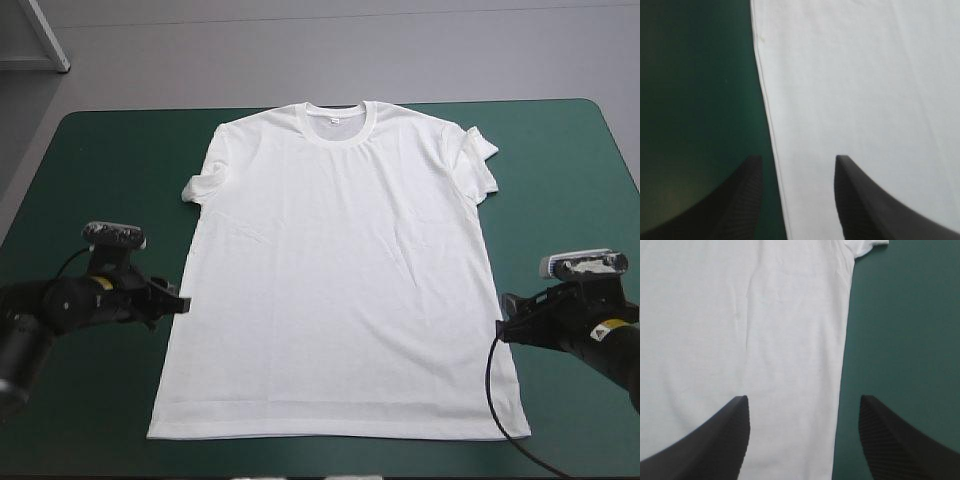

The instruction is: Fold the cloth

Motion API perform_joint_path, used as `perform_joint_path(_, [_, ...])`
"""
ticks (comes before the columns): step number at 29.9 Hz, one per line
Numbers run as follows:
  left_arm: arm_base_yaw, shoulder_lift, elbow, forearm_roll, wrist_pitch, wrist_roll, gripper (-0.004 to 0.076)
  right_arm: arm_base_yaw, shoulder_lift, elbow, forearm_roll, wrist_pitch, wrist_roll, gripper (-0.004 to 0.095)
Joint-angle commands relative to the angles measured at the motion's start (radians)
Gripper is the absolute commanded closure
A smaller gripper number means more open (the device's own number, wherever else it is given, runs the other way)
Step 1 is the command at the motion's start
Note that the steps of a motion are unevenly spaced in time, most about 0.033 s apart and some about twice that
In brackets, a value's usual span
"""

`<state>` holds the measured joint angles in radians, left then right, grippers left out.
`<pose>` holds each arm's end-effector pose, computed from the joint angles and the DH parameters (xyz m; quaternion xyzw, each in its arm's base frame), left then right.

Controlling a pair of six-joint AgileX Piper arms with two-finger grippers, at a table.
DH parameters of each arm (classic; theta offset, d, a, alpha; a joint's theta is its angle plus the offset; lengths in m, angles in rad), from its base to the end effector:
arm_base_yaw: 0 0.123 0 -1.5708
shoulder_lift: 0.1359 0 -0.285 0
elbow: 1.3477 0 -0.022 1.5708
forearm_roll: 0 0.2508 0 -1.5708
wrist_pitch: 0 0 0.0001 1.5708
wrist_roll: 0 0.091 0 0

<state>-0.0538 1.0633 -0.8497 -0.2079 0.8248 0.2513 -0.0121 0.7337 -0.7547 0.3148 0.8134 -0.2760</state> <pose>0.2000 -0.0246 0.3060 0.1006 0.9429 -0.0637 0.3110 0.1322 0.0189 0.3339 -0.0684 0.8954 0.0876 0.4313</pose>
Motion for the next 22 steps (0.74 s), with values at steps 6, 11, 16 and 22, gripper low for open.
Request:
perform_joint_path(6, [-0.001,0.366,-0.283,-0.032,-0.182,-0.020,0.0360,-0.007,0.196,-0.110,0.035,-0.121,-0.077,0.0328])
perform_joint_path(11, [-0.001,0.547,-0.425,-0.041,-0.173,-0.020,0.0360,-0.007,0.278,-0.110,0.053,-0.143,-0.087,0.0328])
perform_joint_path(16, [-0.001,0.665,-0.492,-0.052,-0.188,-0.003,0.0360,-0.007,0.305,-0.110,0.060,-0.156,-0.094,0.0328])
perform_joint_path(22, [-0.001,0.757,-0.517,-0.068,-0.243,0.016,0.0360,-0.007,0.307,-0.110,0.060,-0.169,-0.094,0.0332])
